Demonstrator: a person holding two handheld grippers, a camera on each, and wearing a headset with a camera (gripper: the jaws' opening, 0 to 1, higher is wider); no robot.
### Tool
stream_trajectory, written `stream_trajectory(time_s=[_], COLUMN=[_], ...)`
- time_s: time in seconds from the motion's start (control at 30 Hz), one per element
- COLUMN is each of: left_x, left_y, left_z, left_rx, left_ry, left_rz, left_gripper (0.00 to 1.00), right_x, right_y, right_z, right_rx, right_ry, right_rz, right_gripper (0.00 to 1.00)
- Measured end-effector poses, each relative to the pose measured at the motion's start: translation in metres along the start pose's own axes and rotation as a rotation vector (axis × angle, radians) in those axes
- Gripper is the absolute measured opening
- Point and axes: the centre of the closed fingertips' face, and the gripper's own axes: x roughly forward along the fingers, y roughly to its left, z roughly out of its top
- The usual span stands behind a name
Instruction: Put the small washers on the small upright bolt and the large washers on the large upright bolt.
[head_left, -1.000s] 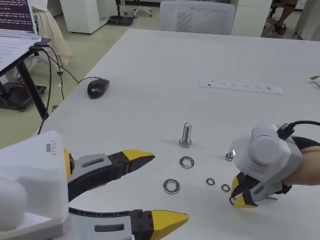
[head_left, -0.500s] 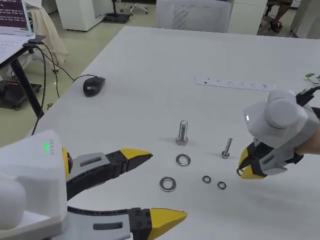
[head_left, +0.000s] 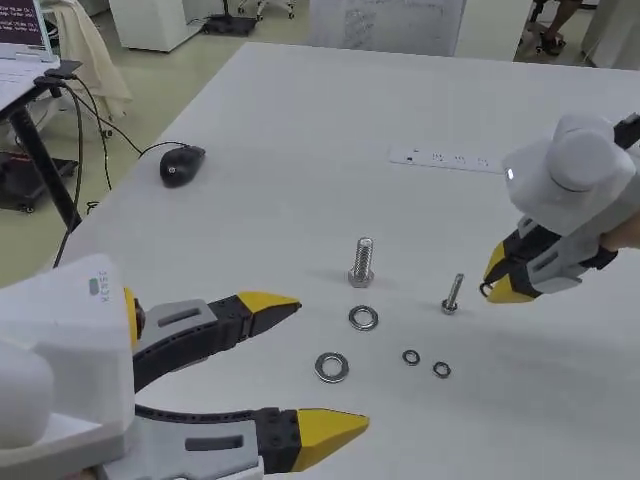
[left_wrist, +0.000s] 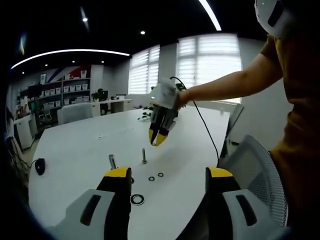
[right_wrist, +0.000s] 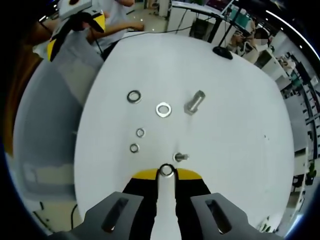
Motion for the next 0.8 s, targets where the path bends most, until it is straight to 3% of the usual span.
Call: stream_trajectory(time_s=[0.47,0.8], left_x=[0.003,0.003], left_y=[0.008,0.012], left_z=[0.0,-0.002], left_rx=[-0.017,-0.031], left_ry=[-0.005,-0.01], left_rz=[0.007,0.021], left_gripper=[0.59,0.6], right_x=[0.013,0.023], right_y=[-0.018,-0.018], right_z=[0.009,0.007], right_rx=[-0.012,-0.02], right_ry=[0.006,0.023], right_rz=[-0.006,0.018], right_gripper=[0.12,0.12])
